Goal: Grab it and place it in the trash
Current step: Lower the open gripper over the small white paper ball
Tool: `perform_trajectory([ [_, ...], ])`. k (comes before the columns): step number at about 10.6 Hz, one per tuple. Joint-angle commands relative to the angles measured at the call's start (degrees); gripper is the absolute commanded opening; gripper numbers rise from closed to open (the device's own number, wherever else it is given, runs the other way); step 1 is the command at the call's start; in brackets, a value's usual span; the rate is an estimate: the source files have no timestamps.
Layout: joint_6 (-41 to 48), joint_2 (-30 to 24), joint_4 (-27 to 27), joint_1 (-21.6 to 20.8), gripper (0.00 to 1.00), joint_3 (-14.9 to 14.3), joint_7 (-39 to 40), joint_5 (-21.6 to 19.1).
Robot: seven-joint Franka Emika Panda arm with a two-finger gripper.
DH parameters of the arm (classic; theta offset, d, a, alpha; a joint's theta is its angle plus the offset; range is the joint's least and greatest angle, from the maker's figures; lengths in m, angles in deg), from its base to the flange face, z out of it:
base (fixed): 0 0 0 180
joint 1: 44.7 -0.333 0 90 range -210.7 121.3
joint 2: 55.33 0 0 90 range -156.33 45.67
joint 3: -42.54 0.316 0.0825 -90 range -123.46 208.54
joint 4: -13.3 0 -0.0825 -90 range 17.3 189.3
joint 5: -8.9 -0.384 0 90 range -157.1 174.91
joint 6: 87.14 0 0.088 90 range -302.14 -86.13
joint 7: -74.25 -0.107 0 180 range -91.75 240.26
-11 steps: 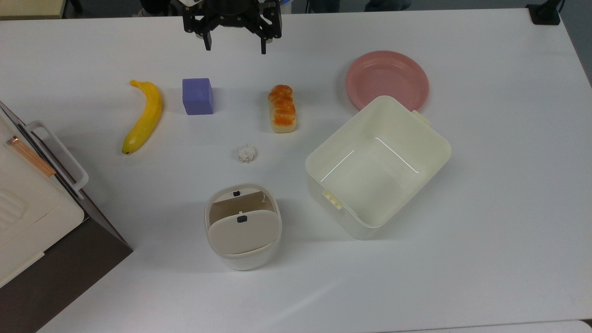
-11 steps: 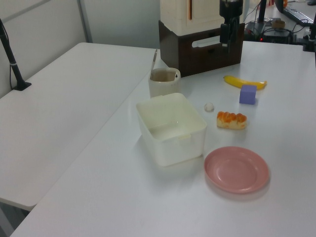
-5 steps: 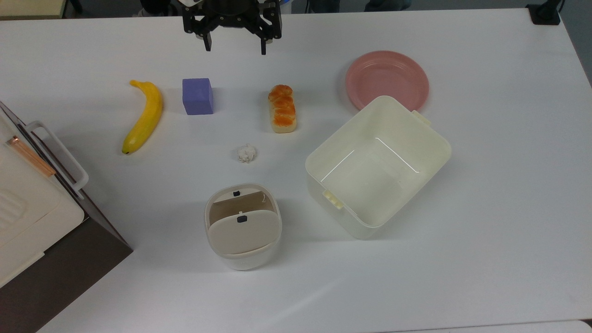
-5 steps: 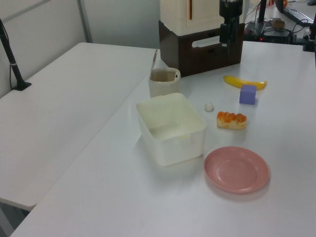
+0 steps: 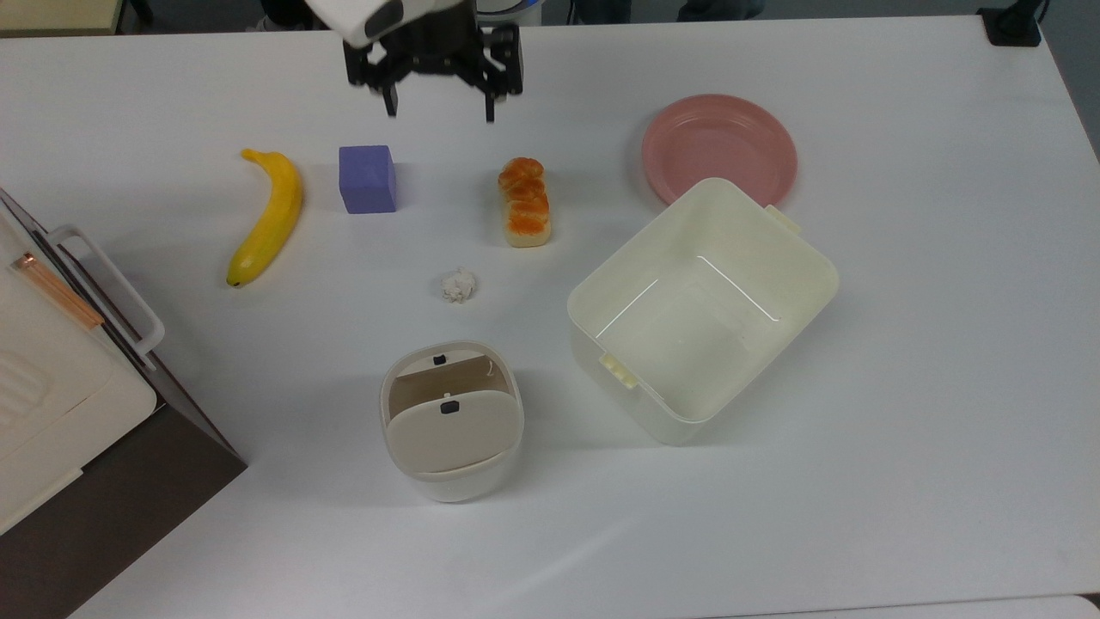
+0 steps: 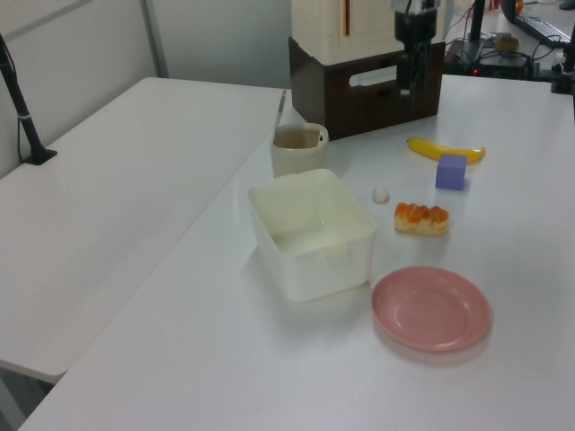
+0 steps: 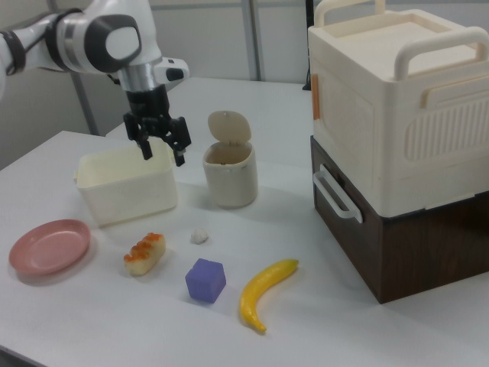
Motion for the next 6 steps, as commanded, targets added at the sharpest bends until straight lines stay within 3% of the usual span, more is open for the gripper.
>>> perform_trajectory([
  [1,-9.87,3.31,3.84,0.94,0.95,-1.44,5.14,-0.81],
  [6,-18.51,9.99,7.64,0.15,0.91,-1.80,6.65,-0.02],
])
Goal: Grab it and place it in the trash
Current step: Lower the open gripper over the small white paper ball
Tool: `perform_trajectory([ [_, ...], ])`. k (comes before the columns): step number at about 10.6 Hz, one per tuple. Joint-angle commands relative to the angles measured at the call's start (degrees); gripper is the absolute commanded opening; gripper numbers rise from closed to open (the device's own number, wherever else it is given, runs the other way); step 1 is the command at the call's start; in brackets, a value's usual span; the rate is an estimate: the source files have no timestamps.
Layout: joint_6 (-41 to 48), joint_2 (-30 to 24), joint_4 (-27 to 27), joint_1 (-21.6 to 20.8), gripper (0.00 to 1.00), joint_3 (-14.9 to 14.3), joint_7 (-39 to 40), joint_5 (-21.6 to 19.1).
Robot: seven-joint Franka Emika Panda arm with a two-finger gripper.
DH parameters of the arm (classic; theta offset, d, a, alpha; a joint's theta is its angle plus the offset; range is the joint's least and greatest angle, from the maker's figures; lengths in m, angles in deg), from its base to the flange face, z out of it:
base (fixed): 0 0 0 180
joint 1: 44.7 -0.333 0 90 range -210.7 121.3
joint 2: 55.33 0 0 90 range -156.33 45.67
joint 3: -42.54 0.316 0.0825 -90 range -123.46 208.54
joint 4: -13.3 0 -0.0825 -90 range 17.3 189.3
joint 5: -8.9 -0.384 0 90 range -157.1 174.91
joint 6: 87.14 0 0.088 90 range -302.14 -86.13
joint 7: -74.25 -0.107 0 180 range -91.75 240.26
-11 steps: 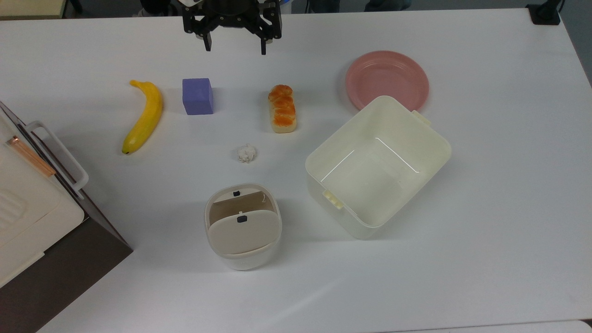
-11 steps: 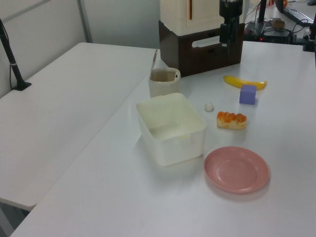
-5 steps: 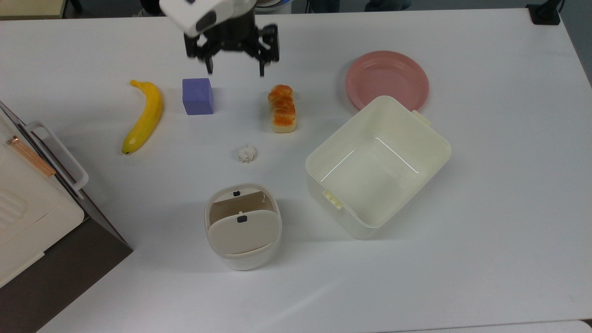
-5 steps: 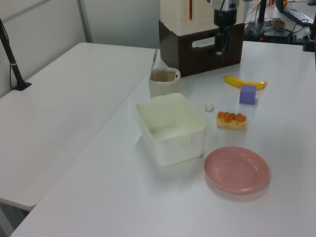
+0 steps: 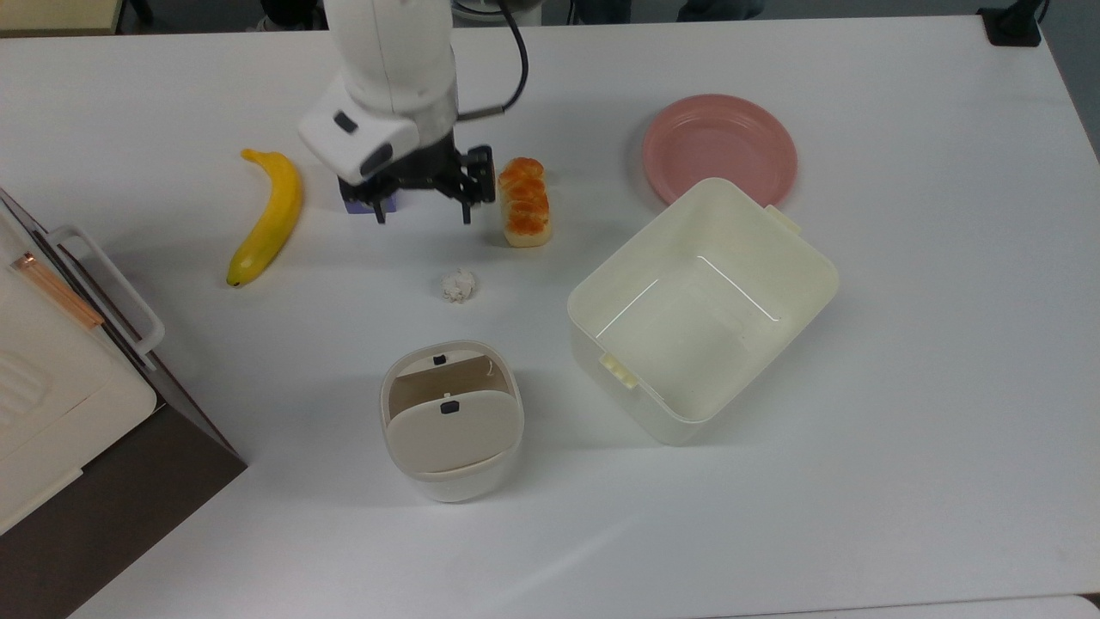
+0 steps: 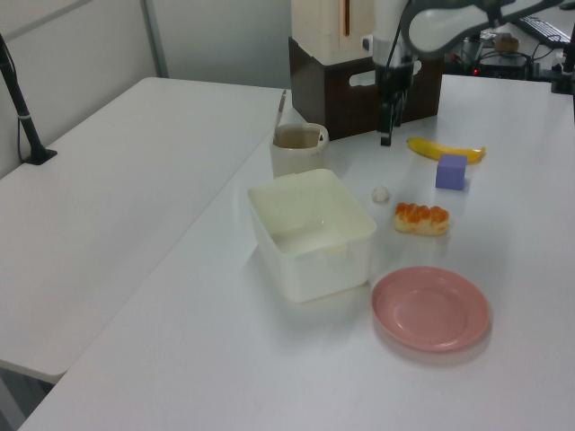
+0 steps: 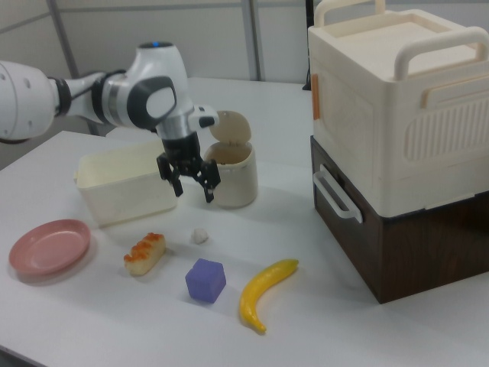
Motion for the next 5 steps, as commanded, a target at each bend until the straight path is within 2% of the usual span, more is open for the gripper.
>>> perform_trajectory([
  [1,-2.61,3.13,1.50,-1.65,0.91,-0.61,1.66,0.06],
  [3,-3.31,6.20,1.32,-2.44,0.90,-0.52,1.57,1.38],
  [5,-7.60,9.36,1.76,-3.06,0.82,-0.43,0.96,1.56],
])
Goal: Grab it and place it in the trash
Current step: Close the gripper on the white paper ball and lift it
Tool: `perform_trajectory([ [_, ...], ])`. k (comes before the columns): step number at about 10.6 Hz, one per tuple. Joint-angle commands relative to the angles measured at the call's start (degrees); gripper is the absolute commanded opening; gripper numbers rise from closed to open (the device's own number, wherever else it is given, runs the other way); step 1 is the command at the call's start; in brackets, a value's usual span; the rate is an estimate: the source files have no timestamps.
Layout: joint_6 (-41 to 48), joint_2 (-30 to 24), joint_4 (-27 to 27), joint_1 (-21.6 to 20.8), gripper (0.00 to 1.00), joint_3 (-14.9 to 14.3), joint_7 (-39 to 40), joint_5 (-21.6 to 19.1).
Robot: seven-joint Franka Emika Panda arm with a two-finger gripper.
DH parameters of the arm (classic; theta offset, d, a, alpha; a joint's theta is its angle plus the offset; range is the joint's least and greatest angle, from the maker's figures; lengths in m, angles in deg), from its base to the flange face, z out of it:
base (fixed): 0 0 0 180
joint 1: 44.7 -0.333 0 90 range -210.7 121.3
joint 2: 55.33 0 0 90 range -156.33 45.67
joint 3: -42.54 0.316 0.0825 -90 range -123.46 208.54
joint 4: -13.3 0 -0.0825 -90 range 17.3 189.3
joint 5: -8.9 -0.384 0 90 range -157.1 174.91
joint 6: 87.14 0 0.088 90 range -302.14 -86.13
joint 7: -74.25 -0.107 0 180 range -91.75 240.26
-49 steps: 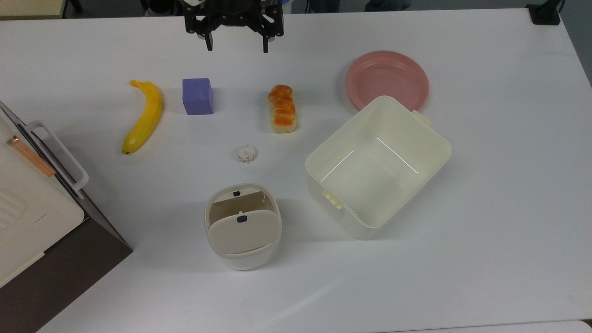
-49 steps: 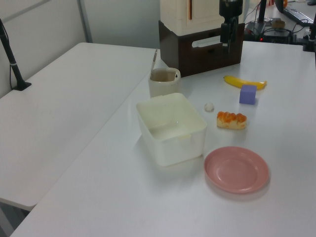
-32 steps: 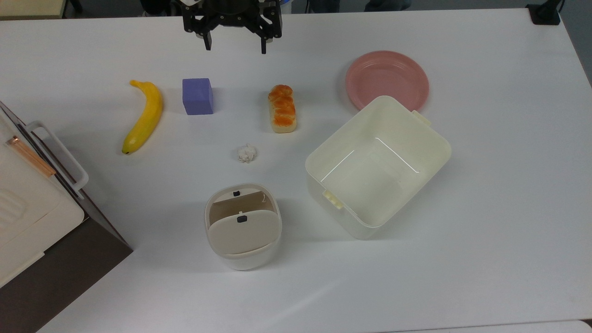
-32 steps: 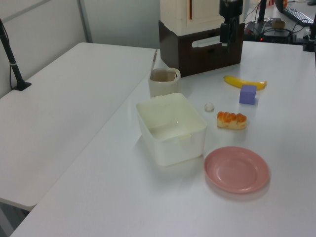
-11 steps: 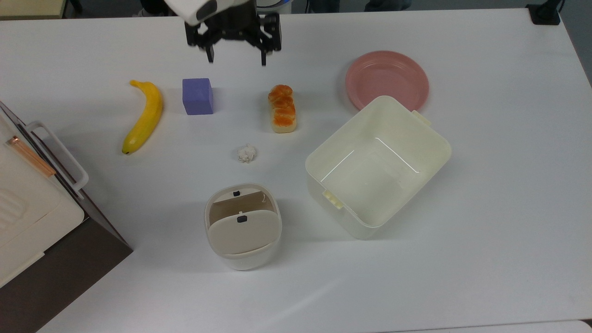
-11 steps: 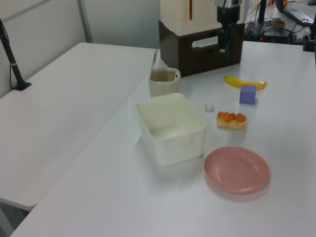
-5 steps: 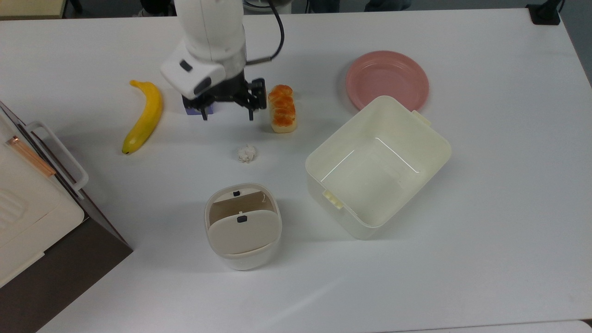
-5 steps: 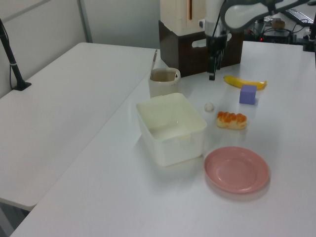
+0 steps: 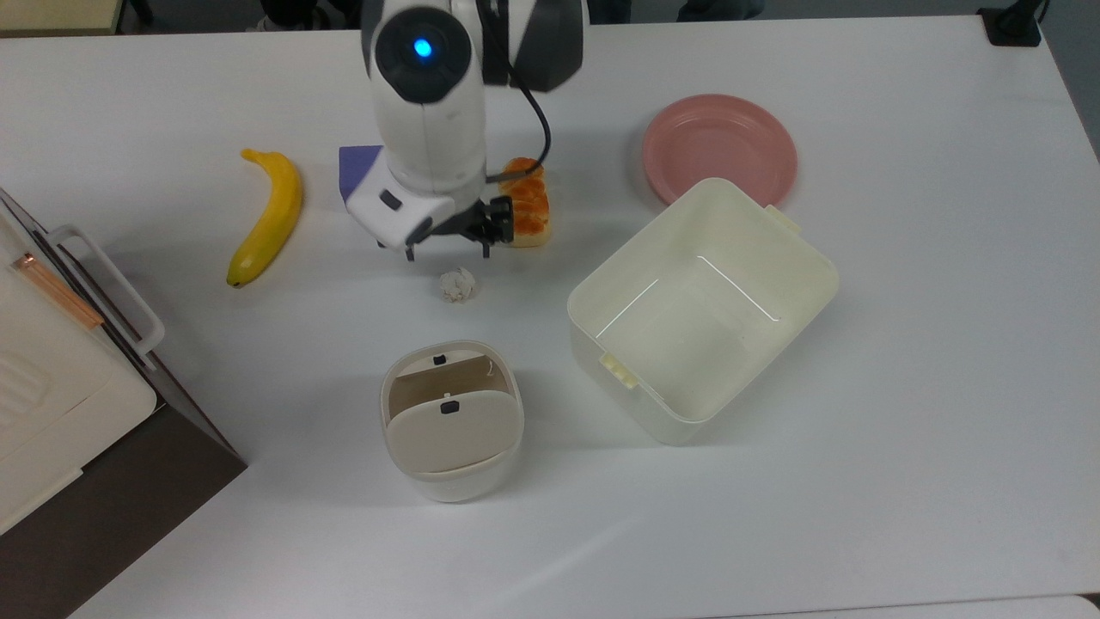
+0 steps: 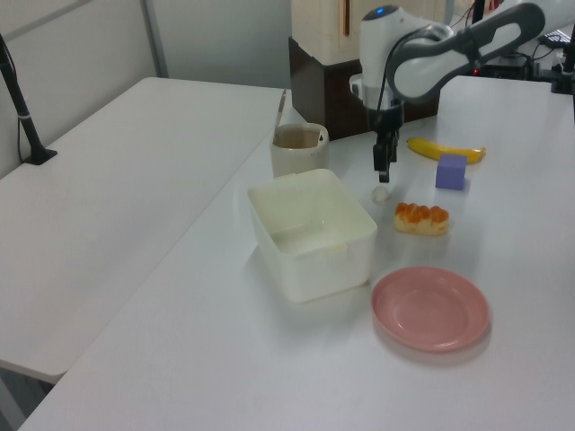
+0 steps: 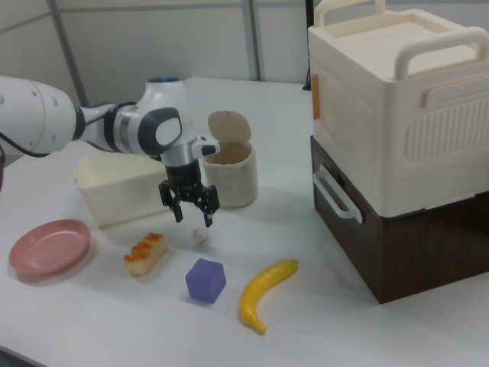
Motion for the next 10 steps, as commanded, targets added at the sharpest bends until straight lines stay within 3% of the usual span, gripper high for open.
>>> perform_trajectory([
  [1,-5.87,3.61,1.10,-1.38,0.78,-0.58,0.44,1.19],
  [2,-7.10,4.32,1.02,-1.38,0.71,-0.58,0.35,1.63],
  [3,-8.16,4.67,1.10,-1.47,0.54,-0.58,0.35,1.72],
  [4,-8.17,4.85,1.10,-1.47,0.31,-0.58,0.87,1.81],
  [6,-7.99,4.24,0.67,-1.38,0.05,-0.58,2.36,1.81],
  [7,-7.82,3.54,-0.03,-1.38,0.00,-0.58,2.72,1.73],
  [10,-8.60,2.74,-6.43,-0.95,0.00,-0.67,2.46,1.02],
])
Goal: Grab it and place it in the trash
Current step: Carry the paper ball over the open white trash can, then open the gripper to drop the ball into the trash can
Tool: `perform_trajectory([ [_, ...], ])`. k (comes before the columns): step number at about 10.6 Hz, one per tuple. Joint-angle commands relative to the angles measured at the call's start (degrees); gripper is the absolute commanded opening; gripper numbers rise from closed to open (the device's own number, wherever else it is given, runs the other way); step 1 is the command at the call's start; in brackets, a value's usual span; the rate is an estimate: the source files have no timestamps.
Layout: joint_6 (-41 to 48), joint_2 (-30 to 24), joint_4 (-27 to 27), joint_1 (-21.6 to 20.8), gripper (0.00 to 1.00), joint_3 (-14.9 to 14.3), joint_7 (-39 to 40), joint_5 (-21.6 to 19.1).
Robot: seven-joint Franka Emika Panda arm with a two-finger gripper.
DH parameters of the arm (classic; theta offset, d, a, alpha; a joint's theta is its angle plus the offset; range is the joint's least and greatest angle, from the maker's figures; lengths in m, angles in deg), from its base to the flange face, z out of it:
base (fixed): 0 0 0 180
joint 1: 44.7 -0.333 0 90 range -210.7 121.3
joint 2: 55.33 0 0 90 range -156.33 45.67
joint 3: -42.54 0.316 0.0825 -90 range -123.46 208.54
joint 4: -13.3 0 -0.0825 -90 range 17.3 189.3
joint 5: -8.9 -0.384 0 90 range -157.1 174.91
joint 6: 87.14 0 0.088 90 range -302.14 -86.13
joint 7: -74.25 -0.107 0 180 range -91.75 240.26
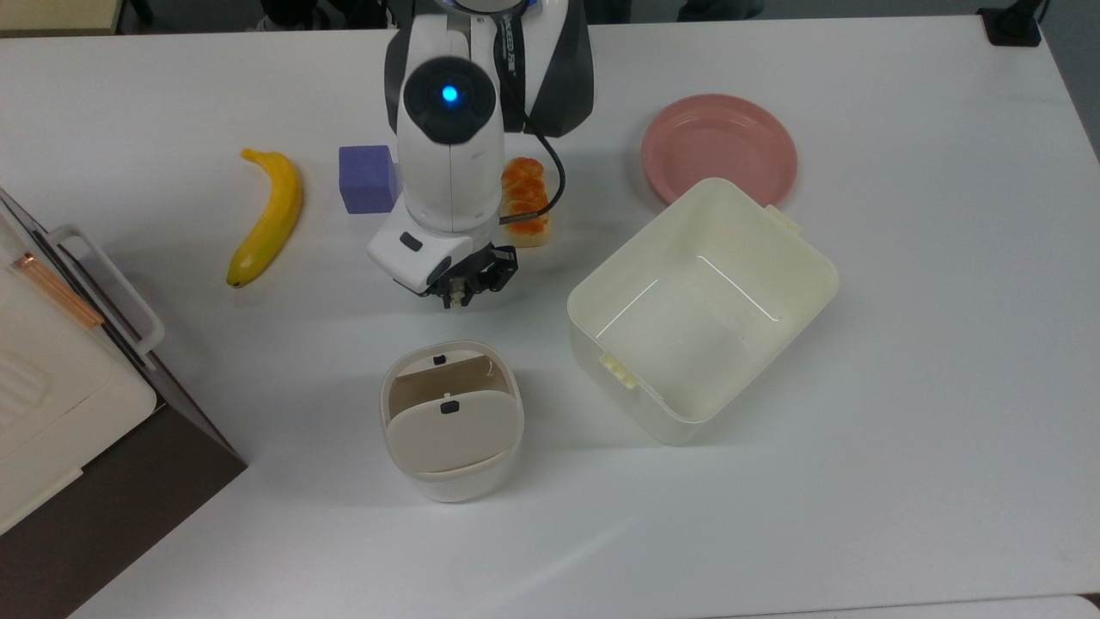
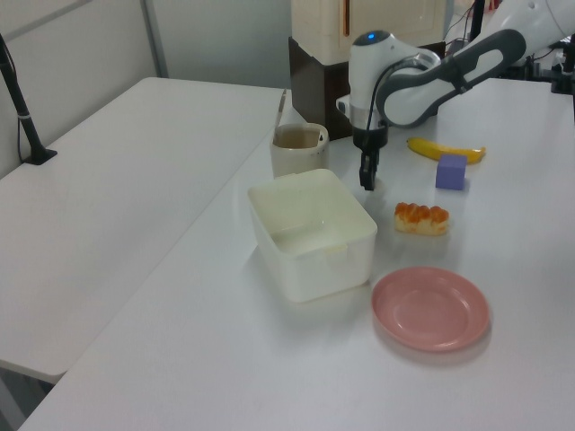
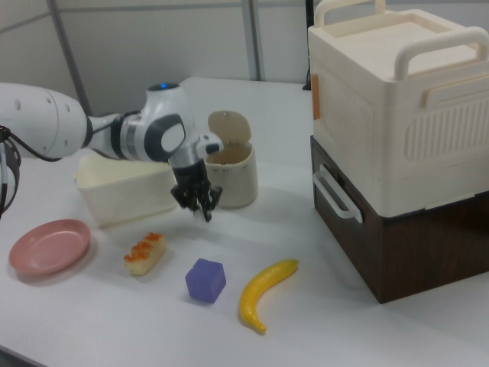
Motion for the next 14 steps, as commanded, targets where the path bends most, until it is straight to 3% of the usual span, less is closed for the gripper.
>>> perform_trajectory([
  [1,-3.93,-1.77,-6.20,0.00,0.00,-0.84,0.39,-0.13],
  [4,-23.05,-1.51,-6.93,0.44,0.00,-1.02,-5.56,-1.45],
  [7,-27.42,-1.24,-6.93,0.44,0.03,-1.72,-8.14,-1.53],
  [8,-27.51,-1.07,-6.93,0.35,0.43,-1.72,-8.14,-1.54],
  [9,-27.95,-0.54,-6.93,0.18,0.99,-1.72,-9.45,-0.93],
  [12,-28.57,-0.63,-7.02,-0.09,1.00,-1.54,-18.93,-0.31],
  [14,-28.22,-1.24,-6.75,-0.18,1.00,-1.46,-19.13,0.49],
])
